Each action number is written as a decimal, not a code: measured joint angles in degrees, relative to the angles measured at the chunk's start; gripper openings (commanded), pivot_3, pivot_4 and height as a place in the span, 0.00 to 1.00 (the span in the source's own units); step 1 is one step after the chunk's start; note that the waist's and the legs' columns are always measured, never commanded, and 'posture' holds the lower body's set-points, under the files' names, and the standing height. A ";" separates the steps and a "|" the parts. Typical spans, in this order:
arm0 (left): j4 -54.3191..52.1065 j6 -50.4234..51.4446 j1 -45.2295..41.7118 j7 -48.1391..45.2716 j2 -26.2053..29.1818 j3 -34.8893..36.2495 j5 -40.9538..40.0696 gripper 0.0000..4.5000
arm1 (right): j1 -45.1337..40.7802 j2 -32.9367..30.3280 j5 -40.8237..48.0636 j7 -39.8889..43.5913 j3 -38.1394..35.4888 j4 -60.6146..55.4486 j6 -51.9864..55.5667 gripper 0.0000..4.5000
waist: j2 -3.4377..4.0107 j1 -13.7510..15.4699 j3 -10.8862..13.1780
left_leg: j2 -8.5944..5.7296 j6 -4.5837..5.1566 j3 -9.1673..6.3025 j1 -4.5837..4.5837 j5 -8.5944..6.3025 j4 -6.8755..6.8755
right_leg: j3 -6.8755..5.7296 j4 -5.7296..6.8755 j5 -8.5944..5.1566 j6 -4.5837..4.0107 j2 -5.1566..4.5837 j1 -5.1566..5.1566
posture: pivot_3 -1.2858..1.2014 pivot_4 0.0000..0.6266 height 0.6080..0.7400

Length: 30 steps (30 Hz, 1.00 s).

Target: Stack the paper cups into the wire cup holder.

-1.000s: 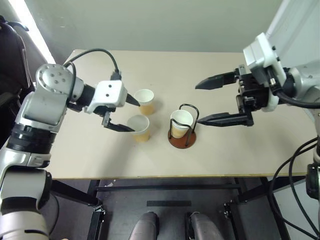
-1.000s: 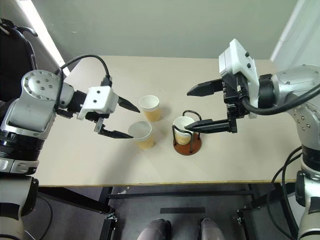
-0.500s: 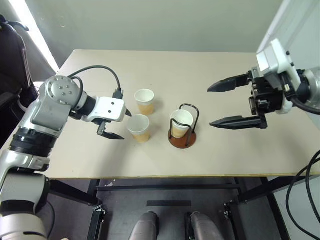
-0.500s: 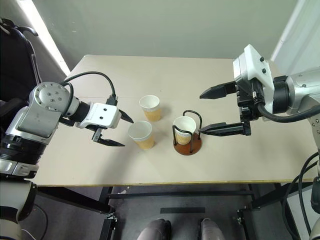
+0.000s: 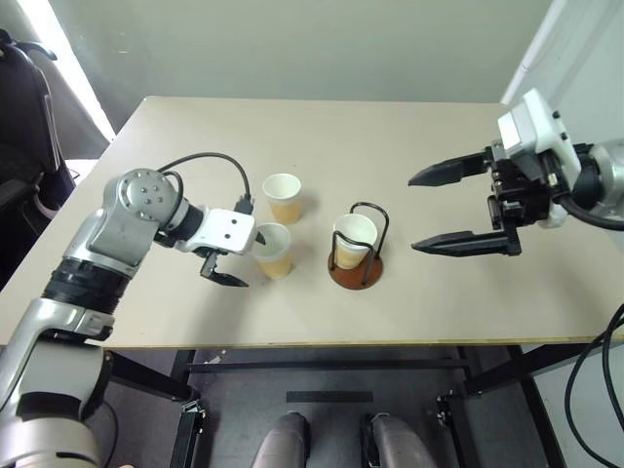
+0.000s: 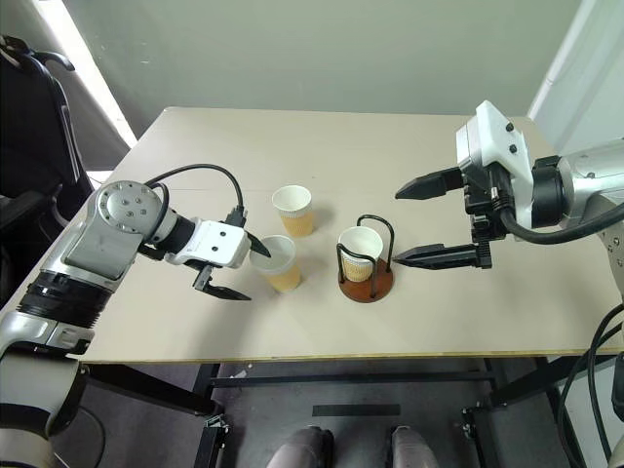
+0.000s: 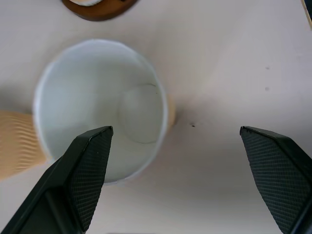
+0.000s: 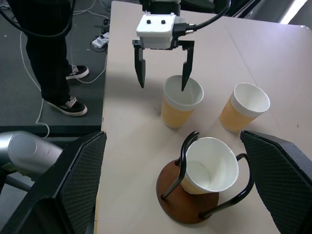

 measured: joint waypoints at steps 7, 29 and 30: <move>1.46 -2.56 0.06 0.28 -0.56 -0.59 1.85 0.29 | 0.44 -0.11 0.04 -0.15 -0.01 -0.58 0.00 1.00 | 0.00 -0.01 0.00 | 0.00 0.02 0.00 -0.01 -0.01 0.06 | 0.00 0.02 0.00 0.00 0.00 0.01 | 0.52 0.24 1.00; 5.48 5.55 -10.67 0.51 -5.38 2.82 -2.97 0.00 | 1.00 -1.22 -0.31 -0.19 0.14 -0.29 -0.72 1.00 | 0.00 0.26 -0.01 | -0.01 0.11 0.00 -0.12 -0.07 0.40 | -0.02 0.12 0.00 0.00 -0.01 0.06 | 0.52 0.24 1.00; 6.42 6.01 -12.36 1.24 -6.41 3.60 -3.42 0.00 | 1.02 -1.22 -0.44 -0.23 0.21 -0.25 -0.74 1.00 | 0.00 0.26 -0.01 | -0.01 0.12 0.01 -0.13 -0.08 0.41 | -0.02 0.11 0.01 0.01 -0.02 0.07 | 0.52 0.24 1.00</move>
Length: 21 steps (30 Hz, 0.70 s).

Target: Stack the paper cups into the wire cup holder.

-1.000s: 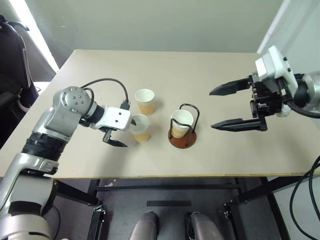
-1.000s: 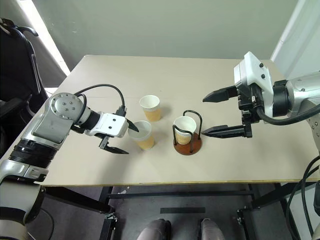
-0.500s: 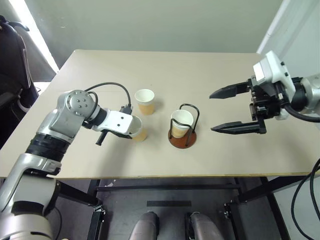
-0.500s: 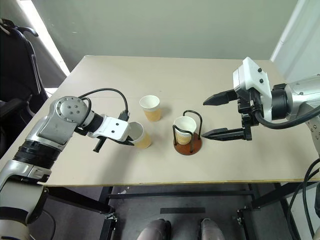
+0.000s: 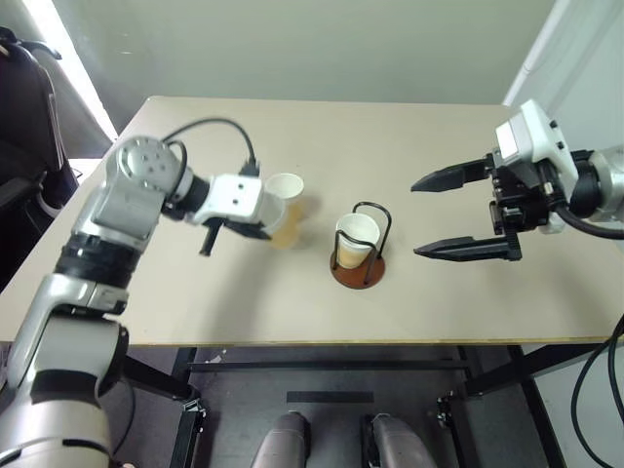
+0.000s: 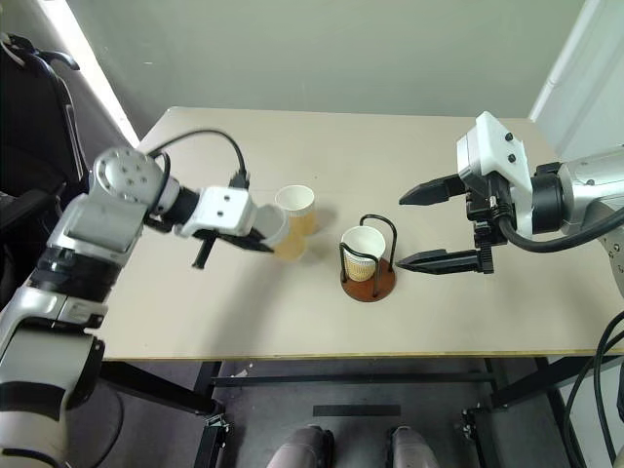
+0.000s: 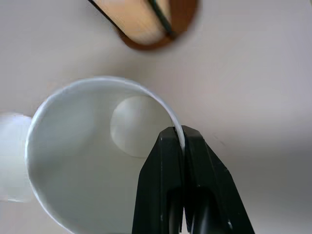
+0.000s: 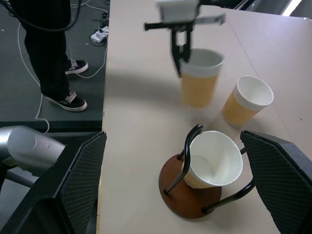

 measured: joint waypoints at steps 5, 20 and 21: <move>1.36 1.89 -4.36 2.78 -3.98 2.79 -2.11 0.00 | 0.02 0.05 -0.09 -0.94 0.07 0.00 0.01 1.00 | 0.00 -0.11 0.00 | 0.00 0.03 0.02 0.03 -0.02 -0.03 | 0.01 -0.05 0.26 0.50 0.00 0.00 | 0.52 0.24 1.00; 6.11 5.13 -9.13 3.73 -10.43 3.98 -5.50 0.00 | 2.60 1.06 -2.48 -6.04 0.39 -1.26 -0.77 1.00 | 0.00 0.07 0.00 | 0.00 0.08 0.03 -0.02 -0.05 0.00 | 0.01 -0.21 0.32 0.65 0.00 0.06 | 0.52 0.24 1.00; 6.38 5.13 -9.31 3.70 -10.88 3.98 -5.62 0.00 | 3.02 1.07 -2.56 -6.22 0.39 -1.57 -0.87 1.00 | 0.00 0.09 0.00 | 0.00 0.08 0.02 -0.02 -0.05 0.01 | 0.01 -0.21 0.32 0.66 0.00 0.06 | 0.52 0.24 1.00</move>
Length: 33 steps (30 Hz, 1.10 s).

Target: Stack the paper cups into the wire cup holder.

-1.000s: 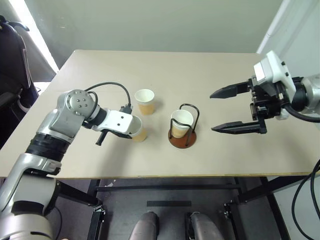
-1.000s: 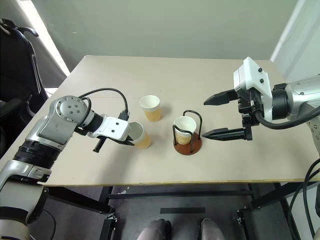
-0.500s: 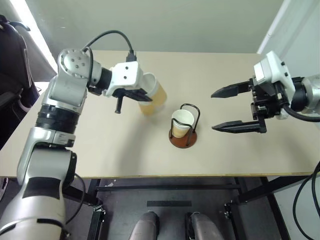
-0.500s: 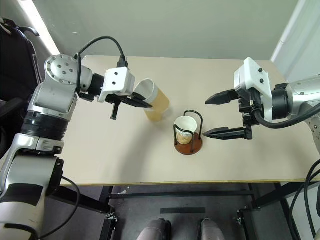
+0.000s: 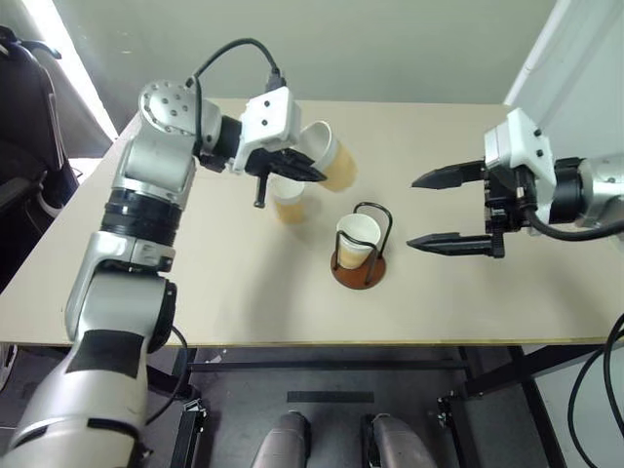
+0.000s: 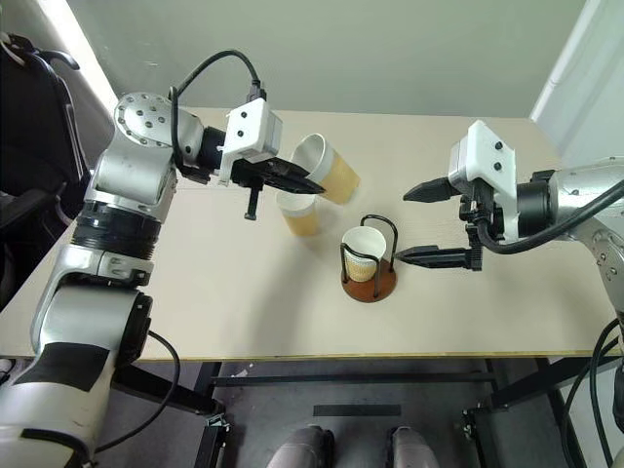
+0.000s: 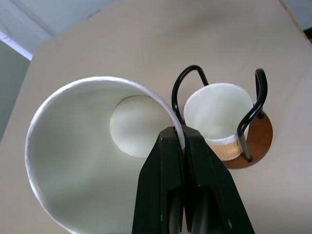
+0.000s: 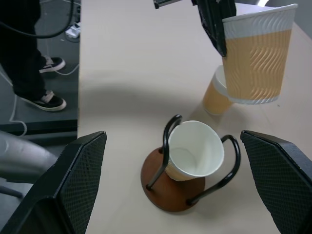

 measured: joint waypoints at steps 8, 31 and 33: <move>0.43 1.18 -0.33 -0.19 -3.35 0.18 -1.60 0.00 | 3.40 -1.88 -2.84 -0.61 0.01 -1.29 -2.07 1.00 | 0.00 0.12 0.00 | 0.00 0.05 0.02 0.00 -0.03 0.05 | 0.01 -0.03 0.00 0.13 0.00 0.05 | 0.52 0.24 1.00; -5.86 5.91 2.04 -5.31 -0.47 -4.46 -4.70 0.00 | 5.60 -1.83 -3.09 -2.04 -0.01 -3.15 -2.32 1.00 | 0.00 0.46 0.00 | 0.00 0.09 0.06 0.02 -0.05 0.09 | 0.01 -0.05 -0.02 0.23 -0.01 0.12 | 0.52 0.24 1.00; -5.87 5.78 2.39 -5.27 -0.94 -4.46 -4.68 0.00 | 5.70 -1.79 -3.05 -2.15 -0.01 -3.49 -2.21 1.00 | 0.00 0.43 0.00 | 0.00 0.09 0.06 0.03 -0.05 0.09 | 0.02 -0.04 -0.02 0.24 -0.01 0.12 | 0.52 0.24 1.00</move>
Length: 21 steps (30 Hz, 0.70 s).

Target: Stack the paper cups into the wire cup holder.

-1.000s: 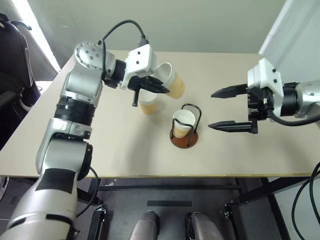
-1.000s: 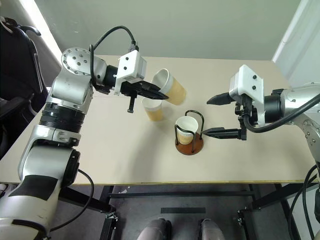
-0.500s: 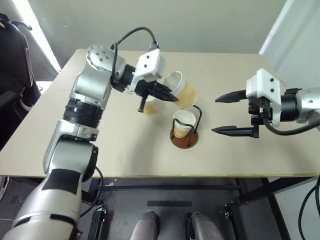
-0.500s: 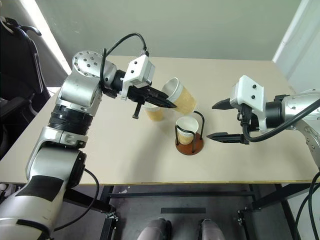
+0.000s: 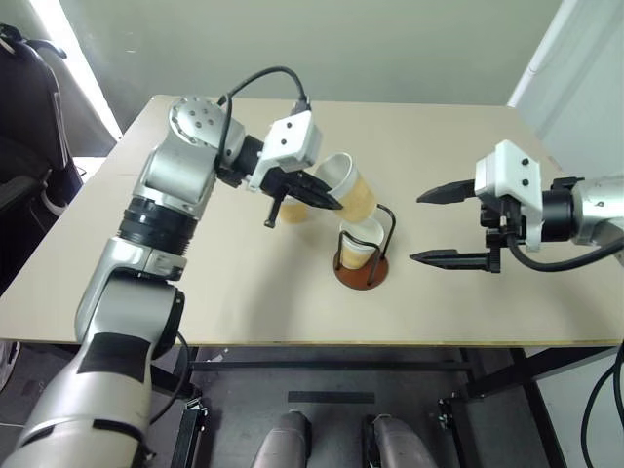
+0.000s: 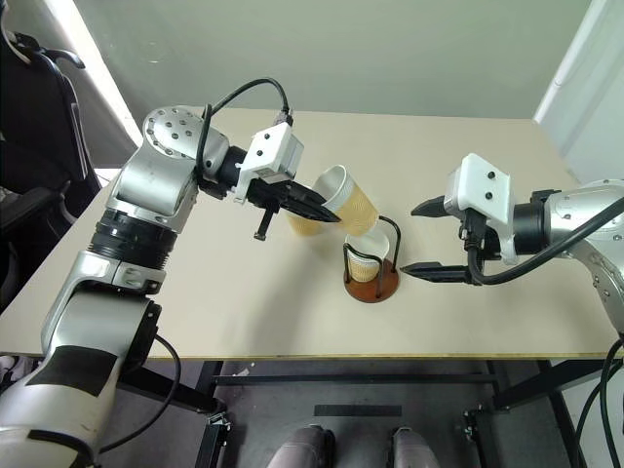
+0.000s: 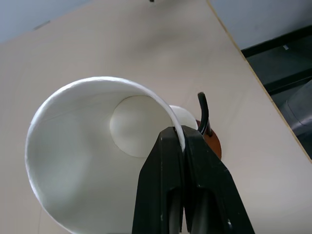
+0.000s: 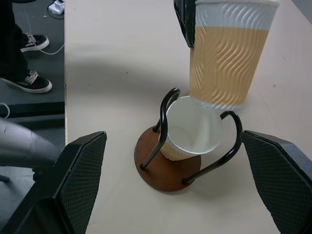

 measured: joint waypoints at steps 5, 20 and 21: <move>-0.14 -0.09 1.14 -0.05 -0.69 -0.16 0.09 0.00 | 0.42 0.00 0.36 -0.22 -0.01 -0.34 0.32 1.00 | 0.00 0.00 0.00 | 0.00 0.00 0.00 0.00 0.00 0.00 | 0.00 0.00 0.00 0.01 0.00 0.00 | 0.52 0.24 1.00; 4.87 -9.39 2.05 3.52 -2.44 -1.08 5.17 0.45 | 1.37 0.13 1.18 -1.18 -0.03 -1.24 0.95 1.00 | 0.00 0.08 0.00 | 0.00 0.00 0.00 0.01 0.00 0.01 | 0.00 -0.01 0.00 0.04 0.00 0.03 | 0.52 0.24 1.00; 5.51 -9.86 2.05 4.31 -2.90 -0.99 5.36 0.53 | 1.37 0.14 1.17 -1.18 -0.03 -1.24 0.95 1.00 | 0.00 0.08 0.00 | 0.00 0.01 0.00 0.00 0.00 0.01 | 0.00 -0.01 0.00 0.04 0.00 0.03 | 0.52 0.24 1.00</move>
